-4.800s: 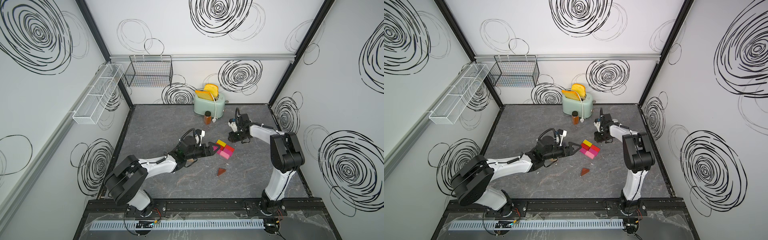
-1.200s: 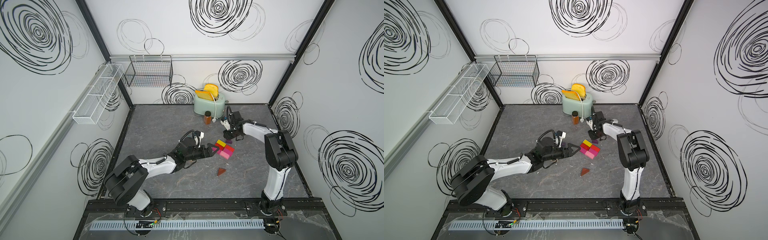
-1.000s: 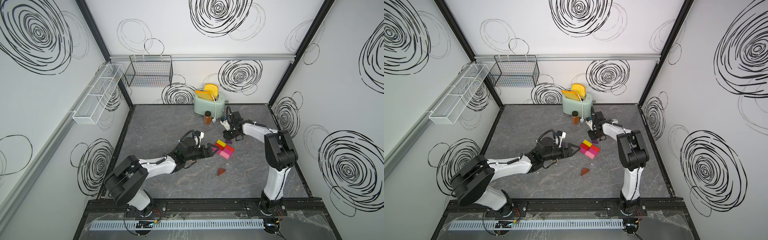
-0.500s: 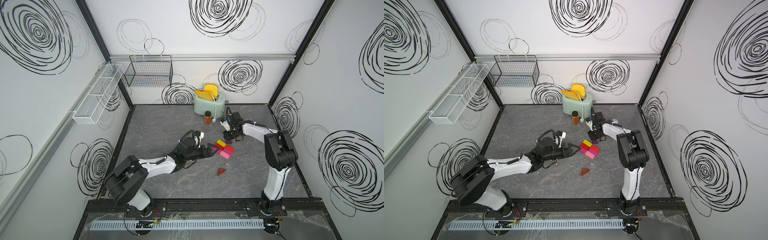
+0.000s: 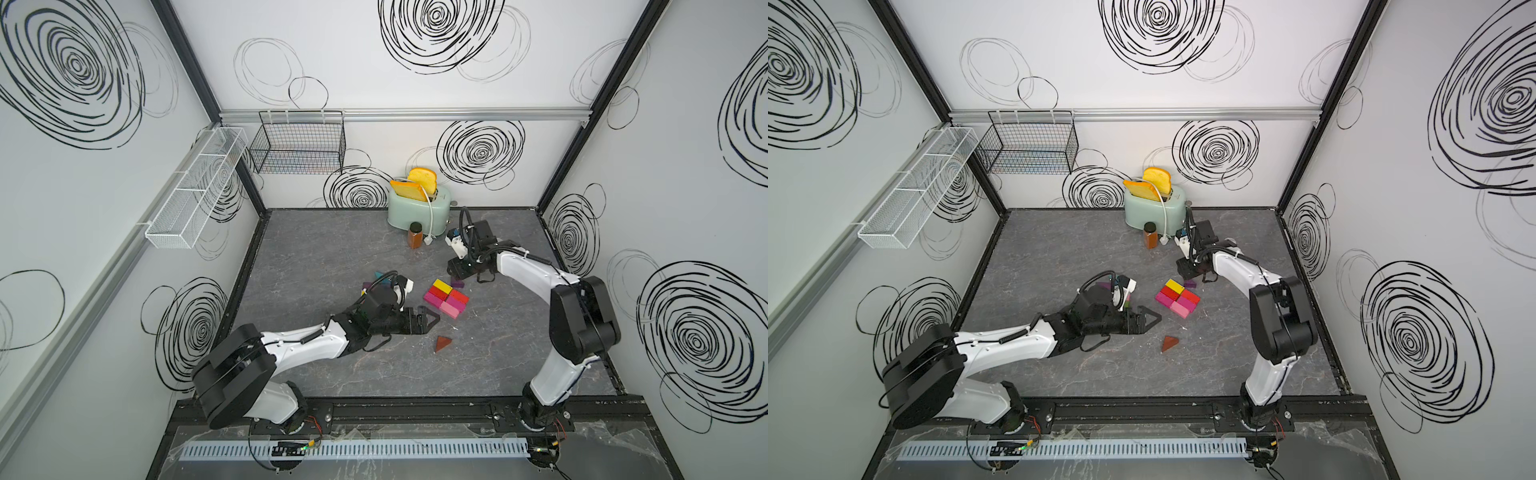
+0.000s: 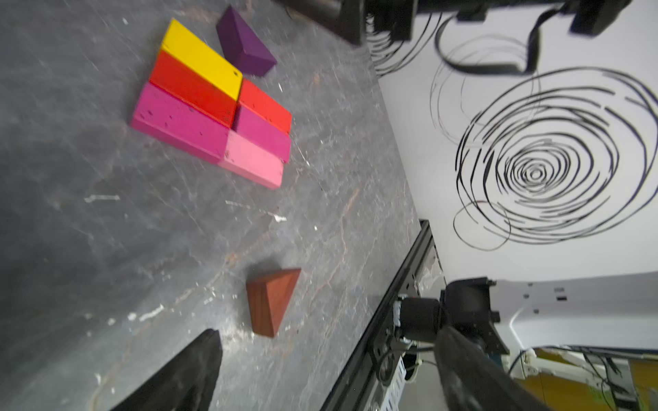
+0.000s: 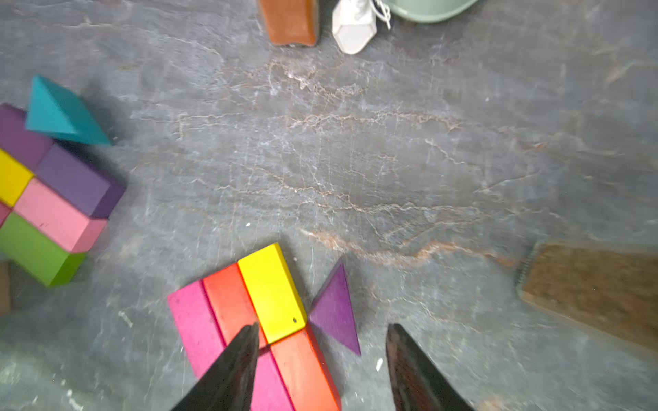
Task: Assemble a piece of candy with building blocks
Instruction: Adjust the building block at the center of the board, then assemble the building block at the center of the board.
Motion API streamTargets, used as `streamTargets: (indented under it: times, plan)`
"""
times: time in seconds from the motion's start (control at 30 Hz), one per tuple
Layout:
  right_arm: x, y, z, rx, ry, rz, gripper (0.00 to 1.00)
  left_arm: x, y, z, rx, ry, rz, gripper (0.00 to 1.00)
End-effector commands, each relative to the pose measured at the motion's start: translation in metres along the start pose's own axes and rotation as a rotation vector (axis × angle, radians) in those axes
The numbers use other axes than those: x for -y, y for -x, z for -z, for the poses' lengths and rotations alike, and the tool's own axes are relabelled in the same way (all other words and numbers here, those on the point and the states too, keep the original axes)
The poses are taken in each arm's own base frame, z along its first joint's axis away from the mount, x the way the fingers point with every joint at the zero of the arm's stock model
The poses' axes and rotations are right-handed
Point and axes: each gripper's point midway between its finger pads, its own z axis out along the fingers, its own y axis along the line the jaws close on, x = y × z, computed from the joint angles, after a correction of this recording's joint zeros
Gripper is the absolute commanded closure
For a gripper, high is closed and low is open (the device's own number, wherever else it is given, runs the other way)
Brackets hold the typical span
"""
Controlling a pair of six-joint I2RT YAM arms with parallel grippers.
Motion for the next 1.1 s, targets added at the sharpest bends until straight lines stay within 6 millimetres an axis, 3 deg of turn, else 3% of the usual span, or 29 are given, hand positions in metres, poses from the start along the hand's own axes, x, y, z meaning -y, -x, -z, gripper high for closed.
streamTargets:
  times: [0.0,0.13,0.27,0.5,0.87,1.07]
  plan:
    - [-0.017,-0.022,0.023,-0.004,0.055,-0.055,0.27,-0.002,-0.036,0.0,-0.058,0.025,0.003,0.02]
    - [-0.033,-0.048,0.032,-0.018,0.116,-0.108,0.18,0.012,-0.065,-0.011,-0.099,-0.034,0.035,0.02]
    - [-0.037,-0.062,0.038,-0.025,0.127,-0.146,0.08,0.015,-0.065,-0.022,-0.09,-0.071,0.057,0.02]
    - [-0.032,-0.067,0.053,0.027,0.117,-0.163,0.03,0.028,-0.073,-0.059,-0.134,-0.189,0.157,0.02]
    - [-0.011,-0.062,0.069,0.084,0.123,-0.195,0.02,0.014,-0.065,-0.092,-0.119,-0.273,0.327,0.02]
    - [-0.005,-0.058,0.074,0.102,0.119,-0.205,0.02,-0.002,-0.039,-0.095,-0.047,-0.255,0.342,0.02]
